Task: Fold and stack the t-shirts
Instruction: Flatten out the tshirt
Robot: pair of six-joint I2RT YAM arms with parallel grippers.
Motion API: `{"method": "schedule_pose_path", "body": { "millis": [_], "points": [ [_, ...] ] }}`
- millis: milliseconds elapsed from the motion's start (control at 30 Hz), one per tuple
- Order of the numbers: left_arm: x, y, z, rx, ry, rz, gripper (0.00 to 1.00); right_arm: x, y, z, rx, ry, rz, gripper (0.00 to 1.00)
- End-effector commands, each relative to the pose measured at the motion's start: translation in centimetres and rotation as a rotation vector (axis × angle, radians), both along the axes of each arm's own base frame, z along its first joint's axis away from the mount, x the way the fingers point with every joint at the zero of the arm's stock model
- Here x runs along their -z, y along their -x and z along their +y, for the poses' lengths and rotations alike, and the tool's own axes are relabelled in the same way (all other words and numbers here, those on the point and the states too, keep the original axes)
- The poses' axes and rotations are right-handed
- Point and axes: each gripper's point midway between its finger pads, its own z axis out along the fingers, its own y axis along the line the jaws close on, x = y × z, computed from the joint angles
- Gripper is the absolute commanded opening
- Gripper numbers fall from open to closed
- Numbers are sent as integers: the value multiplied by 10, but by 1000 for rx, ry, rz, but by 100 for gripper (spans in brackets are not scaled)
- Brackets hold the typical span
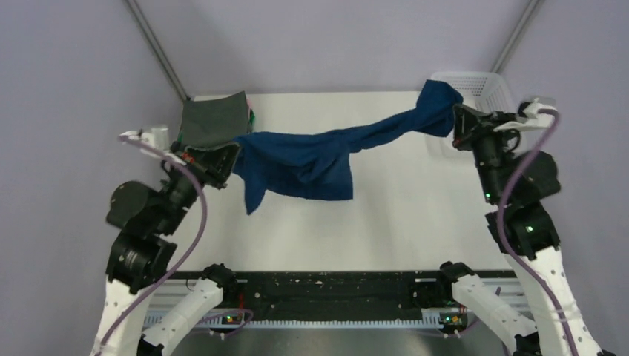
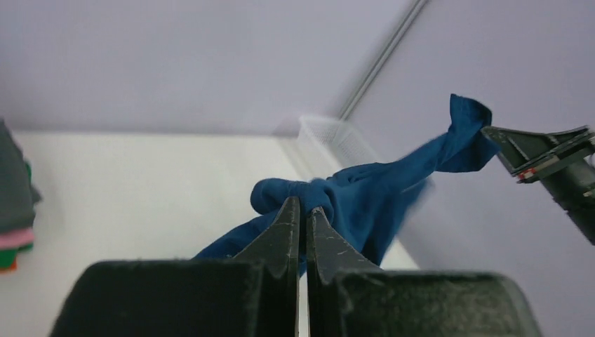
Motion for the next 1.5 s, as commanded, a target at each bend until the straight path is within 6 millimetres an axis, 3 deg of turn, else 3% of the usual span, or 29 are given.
{"method": "schedule_pose_path", "body": {
  "millis": [0,133,467,667,767,833,933,1100,1167,1200,1300,1467],
  "points": [
    [-84,55,13,59,55,-263,0,-96,64,-7,-80,16,-259,0],
    [-120,86,23,74,70,-379,0,-131,104,-16,-97,18,-395,0],
    [-175,141,27,168,85,-547,0,-168,161,-16,-189,20,-535,0],
    [-192,162,27,208,75,-612,0,-185,186,-13,-244,36,-592,0],
    [-190,156,27,193,76,-577,0,-188,183,-13,-242,36,-582,0],
    [-182,135,29,138,79,-512,0,-184,171,-13,-219,38,-553,0],
    [-158,85,32,20,65,-380,0,-170,137,-14,-158,47,-472,0],
    [-77,-37,35,-248,-50,-94,0,-126,49,-15,3,76,-289,0],
    [-34,-86,41,-376,-128,27,0,-98,6,-16,84,110,-202,0],
    [-4,-118,41,-444,-185,110,0,-72,-26,-13,128,144,-128,0],
    [67,-188,43,-576,-356,248,0,-13,-95,-10,217,223,8,0],
    [173,-293,21,-530,-481,445,0,82,-199,-4,220,283,148,0]
  ]
}}
